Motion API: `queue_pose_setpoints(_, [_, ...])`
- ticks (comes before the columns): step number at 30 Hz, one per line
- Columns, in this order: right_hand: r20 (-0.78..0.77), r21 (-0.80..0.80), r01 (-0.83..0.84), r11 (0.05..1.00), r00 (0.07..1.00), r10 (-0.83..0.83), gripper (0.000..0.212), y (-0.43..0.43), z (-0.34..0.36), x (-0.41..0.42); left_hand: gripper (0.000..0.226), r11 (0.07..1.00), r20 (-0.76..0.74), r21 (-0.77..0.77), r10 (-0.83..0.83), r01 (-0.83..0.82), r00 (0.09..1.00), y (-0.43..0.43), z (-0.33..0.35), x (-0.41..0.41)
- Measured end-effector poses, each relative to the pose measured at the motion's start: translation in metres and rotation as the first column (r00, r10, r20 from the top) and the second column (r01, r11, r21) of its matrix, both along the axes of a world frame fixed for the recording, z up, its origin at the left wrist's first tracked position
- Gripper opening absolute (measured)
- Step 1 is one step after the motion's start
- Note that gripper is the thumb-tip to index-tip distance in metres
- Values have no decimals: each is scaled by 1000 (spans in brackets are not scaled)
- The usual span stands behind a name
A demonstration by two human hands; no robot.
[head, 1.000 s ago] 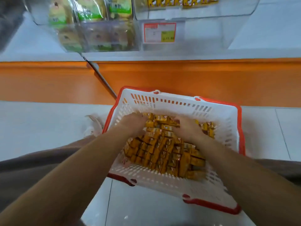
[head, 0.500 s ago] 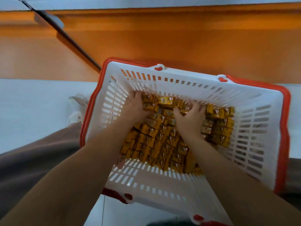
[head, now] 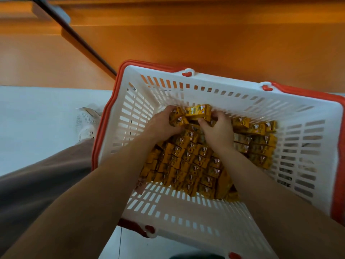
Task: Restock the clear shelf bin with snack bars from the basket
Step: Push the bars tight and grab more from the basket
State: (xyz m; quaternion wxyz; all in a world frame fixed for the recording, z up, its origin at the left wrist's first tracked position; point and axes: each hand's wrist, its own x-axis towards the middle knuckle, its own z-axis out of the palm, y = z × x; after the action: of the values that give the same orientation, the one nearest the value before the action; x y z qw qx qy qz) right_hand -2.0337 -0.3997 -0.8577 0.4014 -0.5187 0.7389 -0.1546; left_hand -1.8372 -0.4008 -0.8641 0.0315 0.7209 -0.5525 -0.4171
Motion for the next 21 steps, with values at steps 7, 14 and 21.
queue_pose_setpoints(7, [47, -182, 101, 978, 994, -94, 36, 13, 14, -17, 85, 997, 2, -64, 48, -48, 999, -3, 20, 4])
queue_pose_setpoints(14, [25, -143, -88, 986, 995, 92, 15, 13, 46, -52, 79, 995, -32, -68, 65, -67, 997, -3, 68, -2])
queue_pose_setpoints(21, [71, -46, -447, 893, 891, 449, 10, -8, 143, -72, 91, 998, -108, -5, -62, 62, 992, -6, 173, -17])
